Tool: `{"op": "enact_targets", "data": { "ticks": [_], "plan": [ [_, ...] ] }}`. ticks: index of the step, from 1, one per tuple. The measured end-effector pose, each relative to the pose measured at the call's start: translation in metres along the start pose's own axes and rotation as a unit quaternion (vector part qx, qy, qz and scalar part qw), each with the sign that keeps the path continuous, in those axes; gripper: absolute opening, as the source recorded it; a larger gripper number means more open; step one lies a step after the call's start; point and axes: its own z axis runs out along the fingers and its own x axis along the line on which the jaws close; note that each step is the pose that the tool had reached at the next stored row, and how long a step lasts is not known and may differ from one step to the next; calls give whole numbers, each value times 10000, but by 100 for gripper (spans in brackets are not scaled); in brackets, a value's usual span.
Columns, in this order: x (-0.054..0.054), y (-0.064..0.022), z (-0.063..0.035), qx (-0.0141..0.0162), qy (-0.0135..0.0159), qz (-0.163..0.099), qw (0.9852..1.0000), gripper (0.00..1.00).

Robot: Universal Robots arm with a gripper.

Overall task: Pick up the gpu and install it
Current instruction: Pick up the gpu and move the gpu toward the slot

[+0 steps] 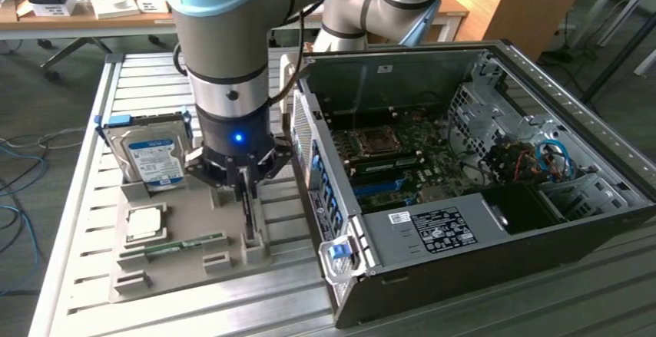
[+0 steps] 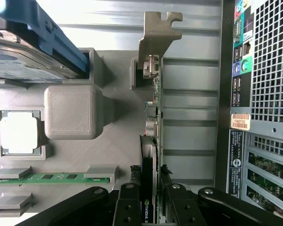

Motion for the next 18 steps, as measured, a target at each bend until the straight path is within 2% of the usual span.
{"op": "enact_targets", "data": {
  "ticks": [4,18],
  "plan": [
    [-2,5,-154,0,0,0,10000,26],
    [-11,28,-788,0,0,0,10000,26]
  ]
}}
